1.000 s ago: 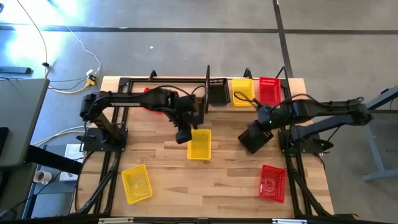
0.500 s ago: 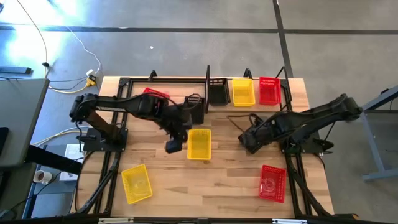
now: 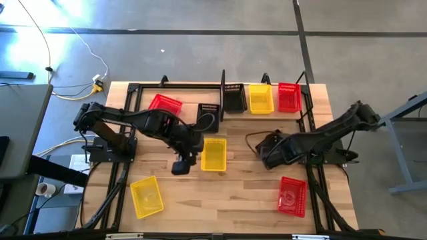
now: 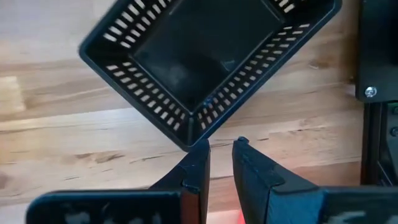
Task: Stack baskets on shelf by color
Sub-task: Stack the right black basket on the black basket on the shelf
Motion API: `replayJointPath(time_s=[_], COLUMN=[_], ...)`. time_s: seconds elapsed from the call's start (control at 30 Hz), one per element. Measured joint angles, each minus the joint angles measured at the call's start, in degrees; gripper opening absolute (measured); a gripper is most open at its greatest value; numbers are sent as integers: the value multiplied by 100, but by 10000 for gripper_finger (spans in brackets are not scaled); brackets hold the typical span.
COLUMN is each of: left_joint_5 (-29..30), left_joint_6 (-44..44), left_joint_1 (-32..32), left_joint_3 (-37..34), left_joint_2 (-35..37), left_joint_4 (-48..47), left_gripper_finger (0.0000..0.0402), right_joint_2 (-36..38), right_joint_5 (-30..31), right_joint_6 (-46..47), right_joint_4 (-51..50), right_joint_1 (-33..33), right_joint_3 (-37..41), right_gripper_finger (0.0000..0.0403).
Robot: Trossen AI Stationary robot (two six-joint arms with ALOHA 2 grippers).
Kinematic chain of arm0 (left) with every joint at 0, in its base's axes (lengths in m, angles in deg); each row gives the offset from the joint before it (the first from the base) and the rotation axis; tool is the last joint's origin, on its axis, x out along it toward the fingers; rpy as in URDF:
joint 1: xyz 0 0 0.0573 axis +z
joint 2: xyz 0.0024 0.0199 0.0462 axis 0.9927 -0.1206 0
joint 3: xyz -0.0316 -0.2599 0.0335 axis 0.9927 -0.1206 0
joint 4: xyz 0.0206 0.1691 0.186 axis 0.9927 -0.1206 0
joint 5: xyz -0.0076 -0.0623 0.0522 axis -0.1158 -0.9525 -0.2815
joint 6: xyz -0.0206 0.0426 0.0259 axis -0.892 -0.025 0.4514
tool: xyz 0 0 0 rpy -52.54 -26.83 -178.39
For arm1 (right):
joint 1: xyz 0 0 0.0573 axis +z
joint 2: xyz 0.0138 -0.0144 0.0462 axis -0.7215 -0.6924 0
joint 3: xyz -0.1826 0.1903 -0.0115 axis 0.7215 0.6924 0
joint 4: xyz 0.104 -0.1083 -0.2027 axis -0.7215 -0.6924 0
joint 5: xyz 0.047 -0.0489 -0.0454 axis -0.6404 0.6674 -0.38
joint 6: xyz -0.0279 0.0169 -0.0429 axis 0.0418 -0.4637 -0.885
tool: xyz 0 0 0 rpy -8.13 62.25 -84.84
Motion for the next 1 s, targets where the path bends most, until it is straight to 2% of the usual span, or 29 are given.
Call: replayJointPath(time_s=[0.13,0.2,0.43,0.63,0.87,1.0], left_joint_5=[221,286,304,304,304,304], left_joint_6=[6,6,67,64,63,61], left_joint_1=[-27,-25,-25,-25,-25,-25], left_joint_3=[0,0,0,0,0,0], left_joint_2=[0,0,0,-2,-2,-4], left_joint_4=[0,0,0,0,2,2], left_gripper_finger=[161,161,161,161,161,161], right_joint_2=[-315,-439,-511,-511,-609,-803], right_joint_5=[-173,-165,661,1036,998,680], right_joint_6=[-42,-389,-2016,-3031,-3856,-4163], right_joint_4=[37,149,1189,1203,1231,1224], right_joint_1=[91,132,136,-26,-370,-512], right_joint_3=[0,2,2,2,2,2], right_gripper_finger=[55,55,55,55,55,55])
